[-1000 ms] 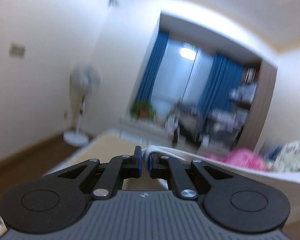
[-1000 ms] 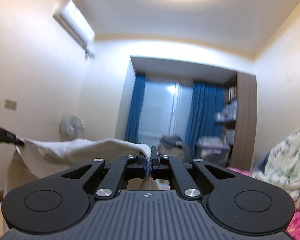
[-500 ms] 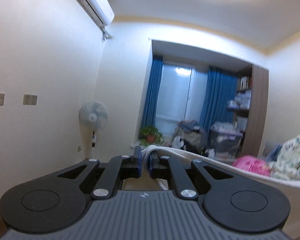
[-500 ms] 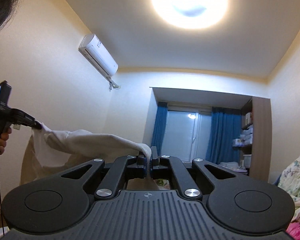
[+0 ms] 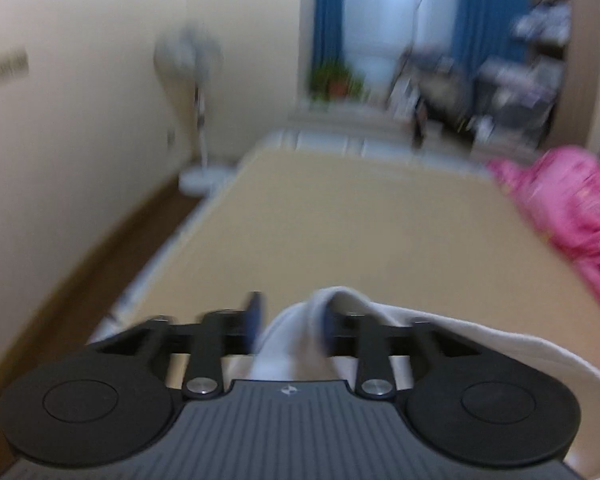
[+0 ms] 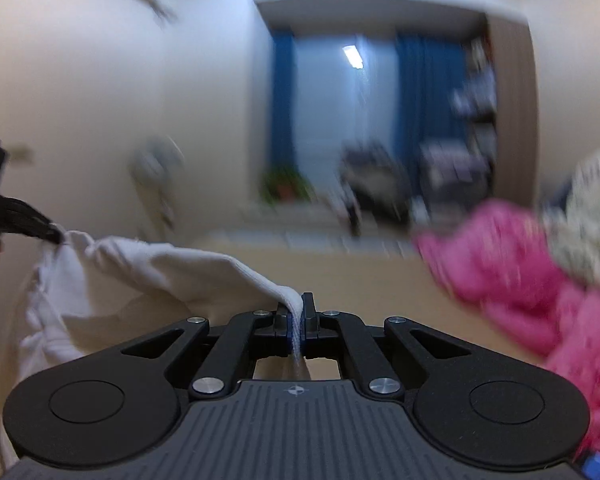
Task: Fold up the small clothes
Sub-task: 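Lift the shirt with both grippers and shake it out in the air, then lay the shirt flat on the mattress and open both grippers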
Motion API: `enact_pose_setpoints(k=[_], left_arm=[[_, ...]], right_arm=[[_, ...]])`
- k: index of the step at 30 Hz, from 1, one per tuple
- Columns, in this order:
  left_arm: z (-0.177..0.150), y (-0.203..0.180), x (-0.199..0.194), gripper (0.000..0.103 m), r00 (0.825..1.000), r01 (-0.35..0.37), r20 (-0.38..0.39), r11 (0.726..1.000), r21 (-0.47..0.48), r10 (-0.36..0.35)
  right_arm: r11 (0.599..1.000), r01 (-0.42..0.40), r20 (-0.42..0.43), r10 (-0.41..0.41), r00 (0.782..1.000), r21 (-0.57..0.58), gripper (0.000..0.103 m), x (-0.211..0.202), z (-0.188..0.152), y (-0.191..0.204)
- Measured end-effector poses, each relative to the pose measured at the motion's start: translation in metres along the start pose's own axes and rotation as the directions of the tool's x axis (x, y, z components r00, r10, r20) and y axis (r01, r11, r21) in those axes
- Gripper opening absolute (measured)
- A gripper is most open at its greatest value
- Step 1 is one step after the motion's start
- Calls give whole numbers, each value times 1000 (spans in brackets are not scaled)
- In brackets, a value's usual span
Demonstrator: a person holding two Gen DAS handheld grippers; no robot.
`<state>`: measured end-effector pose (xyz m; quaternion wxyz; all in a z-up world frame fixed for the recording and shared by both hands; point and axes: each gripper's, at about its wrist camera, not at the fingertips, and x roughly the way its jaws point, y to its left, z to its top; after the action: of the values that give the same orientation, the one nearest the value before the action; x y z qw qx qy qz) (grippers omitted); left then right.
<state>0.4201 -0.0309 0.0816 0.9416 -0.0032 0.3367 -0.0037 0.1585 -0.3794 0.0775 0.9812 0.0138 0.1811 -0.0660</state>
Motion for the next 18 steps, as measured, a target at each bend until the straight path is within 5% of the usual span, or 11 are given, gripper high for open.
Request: enact_pose_setpoints(k=[3,6,8,12,15,18], left_arm=[[-14,-14,115,71,987,-36,-160,998,-52,28],[-34,-29,167,71,971,-27,-239,1000,-1,26],[-51,-31,170,74,974,-1,-227,998,55,13],[-104,4,145,82,979,42,-204,993,114,-18],[-148,39,110,82,977,34,-214,989,146,-2],[-189,80,60,83,973,-3,-227,989,146,36]], right_arm=[[989,147,-213,-140,967,17,23,125,-12,3],[987,150,-324,-125,938,54,40,184,-45,-2],[989,107,-350,-64,935,105,55,187,-65,-6],[991,93,-404,-47,914,95,58,160,-105,-10],[980,148,-438,-78,895,130,61,128,-130,-24],[945,257,-504,-125,855,202,66,87,-176,-45]])
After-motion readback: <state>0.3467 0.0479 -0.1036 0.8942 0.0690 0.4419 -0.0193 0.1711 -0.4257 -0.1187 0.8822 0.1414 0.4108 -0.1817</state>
